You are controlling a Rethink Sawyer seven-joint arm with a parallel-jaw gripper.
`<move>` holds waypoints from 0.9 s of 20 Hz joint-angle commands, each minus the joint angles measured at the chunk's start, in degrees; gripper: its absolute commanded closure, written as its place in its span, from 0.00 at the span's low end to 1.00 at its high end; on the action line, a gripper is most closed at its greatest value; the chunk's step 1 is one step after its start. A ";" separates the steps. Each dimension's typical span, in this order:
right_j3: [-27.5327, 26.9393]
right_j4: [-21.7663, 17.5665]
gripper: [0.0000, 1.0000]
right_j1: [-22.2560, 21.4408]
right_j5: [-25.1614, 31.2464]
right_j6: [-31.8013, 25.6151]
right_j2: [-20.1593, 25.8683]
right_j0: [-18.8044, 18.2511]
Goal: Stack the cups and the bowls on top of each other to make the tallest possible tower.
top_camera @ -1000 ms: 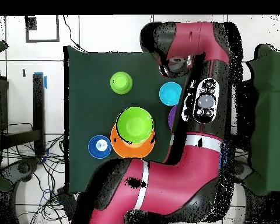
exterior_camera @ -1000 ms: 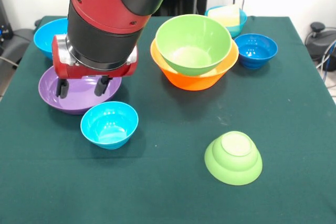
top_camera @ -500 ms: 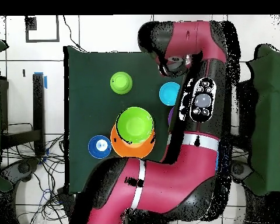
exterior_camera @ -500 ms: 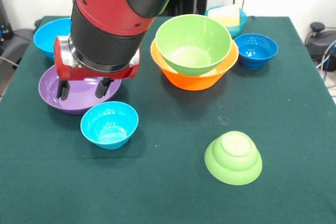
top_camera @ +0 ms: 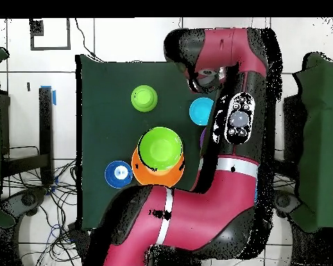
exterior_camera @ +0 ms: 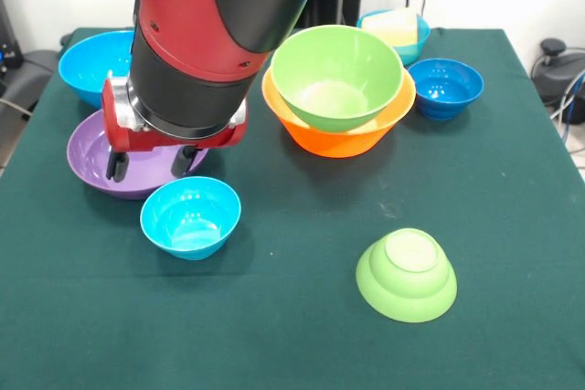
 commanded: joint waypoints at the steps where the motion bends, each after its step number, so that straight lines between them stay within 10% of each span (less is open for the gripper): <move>1: -0.45 -0.71 0.00 1.00 5.16 -7.54 2.89 1.27; 18: 5.35 0.88 0.00 -2.04 1.48 -7.00 1.72 0.90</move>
